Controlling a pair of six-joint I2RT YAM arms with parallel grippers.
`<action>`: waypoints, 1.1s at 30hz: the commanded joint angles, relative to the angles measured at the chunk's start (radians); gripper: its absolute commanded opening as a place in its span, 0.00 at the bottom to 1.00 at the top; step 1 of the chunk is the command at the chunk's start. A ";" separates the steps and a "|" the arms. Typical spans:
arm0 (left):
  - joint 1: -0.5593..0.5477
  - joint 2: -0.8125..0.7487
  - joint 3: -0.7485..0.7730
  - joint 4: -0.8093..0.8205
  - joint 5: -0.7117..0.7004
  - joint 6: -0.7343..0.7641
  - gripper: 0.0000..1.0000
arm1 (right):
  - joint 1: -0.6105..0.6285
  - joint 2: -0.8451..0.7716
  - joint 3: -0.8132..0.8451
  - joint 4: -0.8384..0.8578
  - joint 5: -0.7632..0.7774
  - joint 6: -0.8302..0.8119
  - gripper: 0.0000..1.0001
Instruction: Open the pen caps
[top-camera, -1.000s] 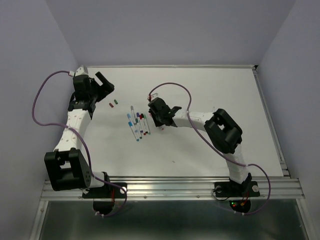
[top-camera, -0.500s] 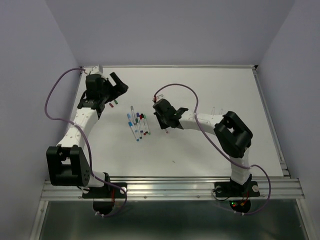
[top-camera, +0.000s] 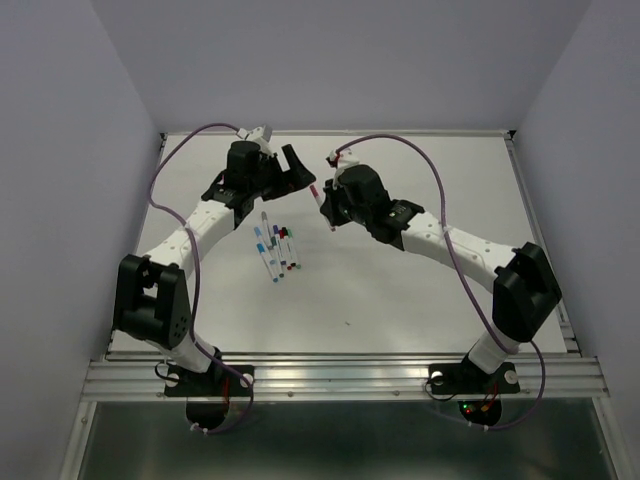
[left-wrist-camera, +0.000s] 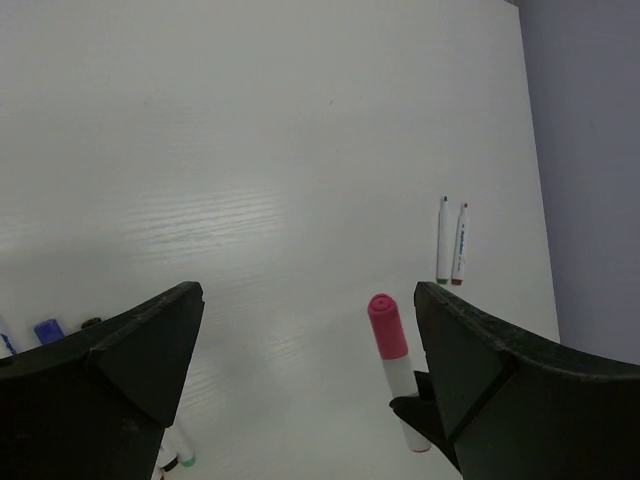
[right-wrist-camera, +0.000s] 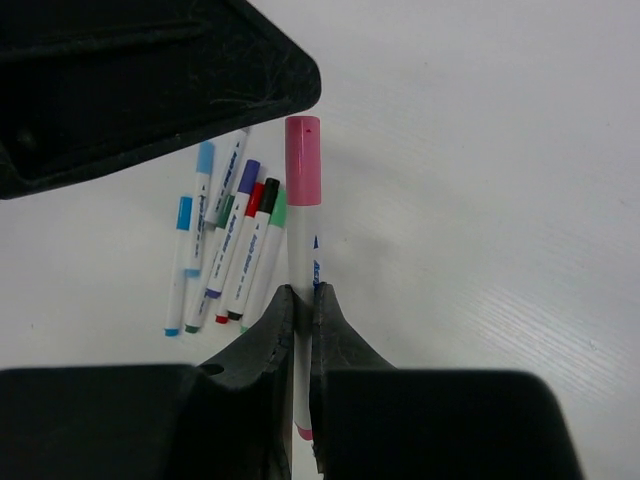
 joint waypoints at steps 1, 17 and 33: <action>-0.024 0.001 0.062 0.056 0.020 -0.008 0.95 | -0.003 -0.013 0.000 0.052 -0.051 -0.012 0.01; -0.067 0.039 0.092 0.059 0.032 -0.031 0.75 | -0.012 0.033 0.057 0.086 0.014 0.010 0.01; -0.087 0.078 0.128 0.043 0.040 -0.032 0.18 | -0.012 0.078 0.092 0.135 0.147 0.010 0.01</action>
